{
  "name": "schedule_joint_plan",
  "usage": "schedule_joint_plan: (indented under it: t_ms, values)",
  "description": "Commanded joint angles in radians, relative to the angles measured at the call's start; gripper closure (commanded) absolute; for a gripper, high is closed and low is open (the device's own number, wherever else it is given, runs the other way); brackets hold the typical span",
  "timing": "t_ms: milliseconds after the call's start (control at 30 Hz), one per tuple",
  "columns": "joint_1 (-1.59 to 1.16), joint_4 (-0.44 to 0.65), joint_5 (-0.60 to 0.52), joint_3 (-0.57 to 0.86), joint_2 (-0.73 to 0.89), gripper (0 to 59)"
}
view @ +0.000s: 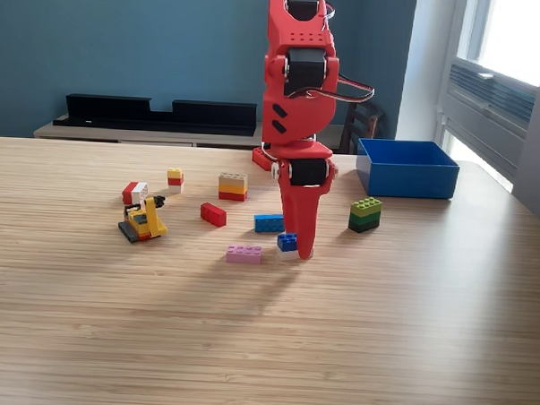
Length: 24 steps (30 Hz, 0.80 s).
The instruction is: Grasp a lego block and put it in the bin.
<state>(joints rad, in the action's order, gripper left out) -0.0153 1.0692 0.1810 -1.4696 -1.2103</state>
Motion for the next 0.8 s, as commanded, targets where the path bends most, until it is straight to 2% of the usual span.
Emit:
schedule_joint_plan:
  t_ms: [33, 133, 267, 633, 800]
  values:
    - [0.015, 0.026, 0.003, 0.104, 0.006, 40.3]
    - [0.015, 0.043, 0.003, 0.13, 0.025, 46.6]
    - [0.017, 0.058, -0.02, 0.164, 0.048, 58.5]
    - [0.02, 0.055, -0.135, 0.175, 0.038, 58.6]
    - [0.02, 0.028, -0.264, 0.101, 0.035, 58.6]
